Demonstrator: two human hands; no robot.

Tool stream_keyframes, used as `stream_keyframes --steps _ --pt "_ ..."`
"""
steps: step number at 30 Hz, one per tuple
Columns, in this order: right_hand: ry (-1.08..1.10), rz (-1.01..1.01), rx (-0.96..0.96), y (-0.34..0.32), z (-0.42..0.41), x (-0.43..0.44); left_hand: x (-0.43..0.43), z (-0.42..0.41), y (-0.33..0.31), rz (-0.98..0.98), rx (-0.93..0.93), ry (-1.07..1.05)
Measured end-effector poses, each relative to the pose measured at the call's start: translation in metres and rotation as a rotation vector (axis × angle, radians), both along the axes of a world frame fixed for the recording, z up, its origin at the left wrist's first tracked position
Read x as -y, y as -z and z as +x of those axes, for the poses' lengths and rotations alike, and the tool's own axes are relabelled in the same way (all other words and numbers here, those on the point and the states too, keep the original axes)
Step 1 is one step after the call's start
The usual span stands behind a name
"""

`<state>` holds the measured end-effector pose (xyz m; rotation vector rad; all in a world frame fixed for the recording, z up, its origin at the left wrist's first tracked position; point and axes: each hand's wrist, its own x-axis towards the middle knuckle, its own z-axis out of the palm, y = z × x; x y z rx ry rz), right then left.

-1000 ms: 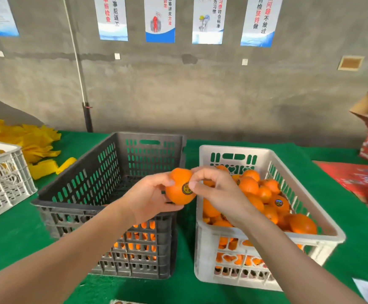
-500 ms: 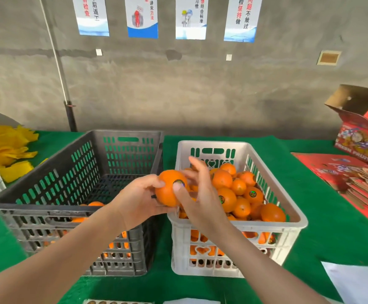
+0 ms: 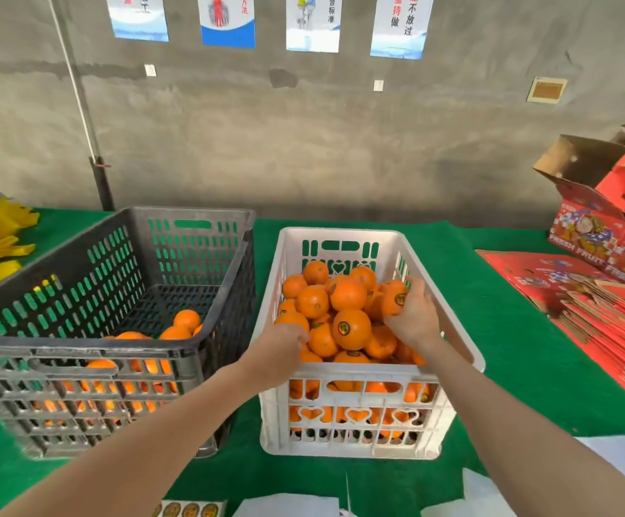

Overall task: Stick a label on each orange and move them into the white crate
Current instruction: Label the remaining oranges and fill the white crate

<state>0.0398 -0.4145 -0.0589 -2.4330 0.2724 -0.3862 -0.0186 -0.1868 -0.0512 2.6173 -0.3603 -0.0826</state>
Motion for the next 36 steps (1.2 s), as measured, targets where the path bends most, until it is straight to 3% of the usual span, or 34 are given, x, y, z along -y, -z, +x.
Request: stream_keyframes --steps 3,5,6,8,10,11,12,14,17,19,22,24,28,30,34,36 --pt "-0.061 -0.014 -0.102 0.008 0.008 0.007 -0.003 0.001 0.006 -0.008 0.061 0.005" --pt "-0.033 -0.128 -0.144 0.002 0.008 0.003 -0.003 0.000 0.006 -0.005 0.084 0.015" --pt "-0.015 -0.165 -0.080 -0.004 0.002 -0.002 -0.003 0.000 0.007 -0.010 0.095 0.021" --pt "-0.095 -0.079 0.277 -0.012 -0.023 -0.018 -0.004 -0.002 0.007 -0.060 0.119 0.024" --pt "-0.382 0.041 0.599 -0.006 -0.064 -0.041 -0.006 -0.007 0.008 -0.145 0.174 0.018" --pt "-0.564 0.016 0.603 0.006 -0.086 -0.050 -0.007 -0.010 0.010 -0.203 0.213 0.004" --pt "-0.709 -0.041 0.506 0.023 -0.105 -0.059 -0.008 -0.014 0.012 -0.267 0.252 -0.021" --pt "-0.899 -0.230 0.047 0.061 -0.130 -0.071 -0.010 -0.024 0.017 -0.385 0.325 -0.075" --pt "-0.849 -0.430 -0.608 0.110 -0.133 -0.075 -0.010 -0.043 0.024 -0.421 0.433 -0.038" --pt "-0.836 -0.431 -0.752 0.125 -0.131 -0.075 -0.011 -0.059 0.031 -0.367 0.526 0.050" --pt "-0.839 -0.372 -0.720 0.134 -0.133 -0.079 -0.016 -0.085 0.050 -0.267 0.581 0.145" --pt "-0.830 -0.271 -0.670 0.130 -0.136 -0.080 -0.017 -0.100 0.066 -0.246 0.386 0.139" --pt "-0.815 -0.033 -0.552 0.101 -0.134 -0.083 -0.015 -0.104 0.089 -0.191 -0.284 0.034" --pt "-0.798 0.159 -0.459 0.084 -0.132 -0.085 -0.011 -0.097 0.090 -0.211 -0.477 -0.003" --pt "-0.665 0.527 -0.320 0.061 -0.135 -0.082 -0.022 -0.083 0.082 -0.498 -0.669 -0.127" --pt "-0.658 0.658 -0.325 0.055 -0.138 -0.079 -0.036 -0.079 0.072 -0.662 -0.851 -0.134"
